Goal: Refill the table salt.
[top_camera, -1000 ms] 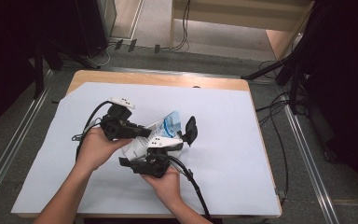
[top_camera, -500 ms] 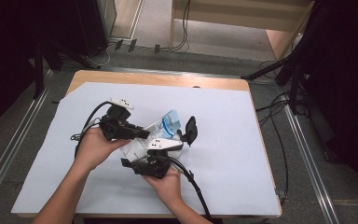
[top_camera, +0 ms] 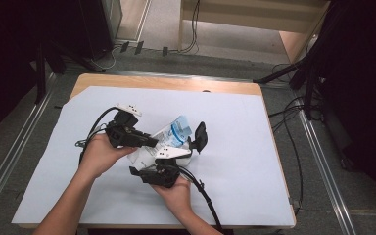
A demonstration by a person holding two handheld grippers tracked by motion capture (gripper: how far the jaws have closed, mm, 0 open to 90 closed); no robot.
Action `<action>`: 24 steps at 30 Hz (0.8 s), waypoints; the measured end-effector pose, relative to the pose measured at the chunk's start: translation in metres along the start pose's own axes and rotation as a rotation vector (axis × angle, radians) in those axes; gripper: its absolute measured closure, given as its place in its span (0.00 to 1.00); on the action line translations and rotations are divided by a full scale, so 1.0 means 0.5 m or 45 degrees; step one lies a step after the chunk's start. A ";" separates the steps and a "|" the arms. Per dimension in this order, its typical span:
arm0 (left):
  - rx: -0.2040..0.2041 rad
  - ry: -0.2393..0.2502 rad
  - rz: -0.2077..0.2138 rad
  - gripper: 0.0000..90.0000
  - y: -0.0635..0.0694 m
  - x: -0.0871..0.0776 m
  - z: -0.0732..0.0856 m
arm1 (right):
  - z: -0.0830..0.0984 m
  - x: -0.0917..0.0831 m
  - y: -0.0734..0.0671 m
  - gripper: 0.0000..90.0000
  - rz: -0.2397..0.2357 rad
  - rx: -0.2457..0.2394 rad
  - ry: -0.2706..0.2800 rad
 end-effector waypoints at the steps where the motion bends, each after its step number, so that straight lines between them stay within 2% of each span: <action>1: 0.005 0.005 0.003 0.84 -0.001 0.001 0.000 | 0.000 0.001 0.001 0.69 0.004 -0.002 -0.003; 6: 0.014 0.022 0.004 0.79 -0.001 0.005 -0.003 | 0.002 0.003 0.005 0.69 0.017 0.001 -0.017; 14: 0.019 0.070 -0.002 0.78 -0.007 0.012 -0.009 | 0.005 0.009 0.006 0.69 0.049 -0.026 -0.043; 24: 0.025 0.055 0.001 0.82 -0.018 0.027 -0.012 | 0.014 0.015 0.009 0.69 0.088 -0.050 -0.072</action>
Point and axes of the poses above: each handheld gripper's, and its own axes: x roughly forward along the jaws, z roughly out of its underside, y roughly to its right, the point moved 1 cm from there along x, roughly forward along the jaws, and after that the axes turned 15 degrees about -y, right-handed, at the moved point
